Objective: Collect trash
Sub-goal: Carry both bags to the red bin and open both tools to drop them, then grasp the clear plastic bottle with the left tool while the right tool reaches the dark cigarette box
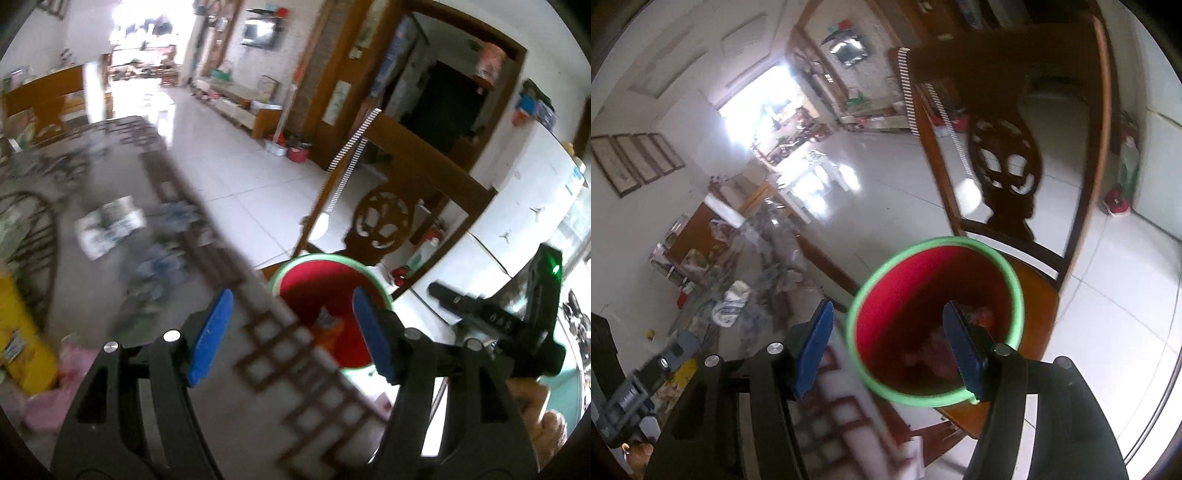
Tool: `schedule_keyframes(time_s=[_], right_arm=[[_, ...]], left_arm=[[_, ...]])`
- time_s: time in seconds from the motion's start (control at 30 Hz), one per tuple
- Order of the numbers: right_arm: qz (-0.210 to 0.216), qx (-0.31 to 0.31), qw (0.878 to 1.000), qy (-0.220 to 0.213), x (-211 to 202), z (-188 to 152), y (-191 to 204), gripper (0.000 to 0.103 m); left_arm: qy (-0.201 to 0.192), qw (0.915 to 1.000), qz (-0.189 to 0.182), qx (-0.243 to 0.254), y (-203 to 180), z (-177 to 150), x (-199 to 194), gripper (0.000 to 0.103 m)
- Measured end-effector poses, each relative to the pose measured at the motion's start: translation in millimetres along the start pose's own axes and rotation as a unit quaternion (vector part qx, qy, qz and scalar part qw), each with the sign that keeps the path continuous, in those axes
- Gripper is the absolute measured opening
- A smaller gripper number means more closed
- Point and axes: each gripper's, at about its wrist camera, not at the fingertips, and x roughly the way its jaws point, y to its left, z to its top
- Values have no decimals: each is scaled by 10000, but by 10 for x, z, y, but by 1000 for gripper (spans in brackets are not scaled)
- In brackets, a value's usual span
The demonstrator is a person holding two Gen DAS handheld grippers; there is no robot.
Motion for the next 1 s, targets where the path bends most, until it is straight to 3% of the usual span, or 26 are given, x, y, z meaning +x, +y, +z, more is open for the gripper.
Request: schedule_keyframes(time_s=[0.07, 0.2, 0.37, 0.47, 0.53, 0.67, 0.77, 0.87, 1.0], right_arm=[[165, -126, 9998, 8, -26, 9, 181, 61], [608, -464, 9970, 79, -137, -25, 643, 66], [1358, -780, 9866, 464, -214, -216, 1192, 69], [1789, -867, 9769, 779, -187, -429, 1484, 70], [1748, -1148, 9733, 943, -149, -583, 1690, 70], [1612, -1657, 9705, 681, -209, -675, 1905, 70], [1530, -1559, 9726, 801, -152, -691, 1888, 70], [1504, -1491, 9742, 782, -138, -692, 1874, 70], [1429, -1656, 9722, 839, -129, -722, 1899, 70]], left_arm=[[-56, 9998, 160, -59, 120, -68, -181, 70], [9, 9987, 512, -21, 412, -225, -593, 70], [369, 9922, 855, 824, 665, -376, -1014, 77], [964, 9774, 1156, 1483, 842, -535, -1095, 77], [1348, 9678, 1463, 1539, 1081, -680, -1088, 77], [1887, 9669, 1395, 998, 1474, -872, -991, 77], [2298, 9555, 1540, 1028, 1590, -1008, -822, 77], [2465, 9468, 1714, 1159, 1617, -1061, -695, 78], [2475, 9459, 1713, 1208, 1607, -1044, -597, 72]])
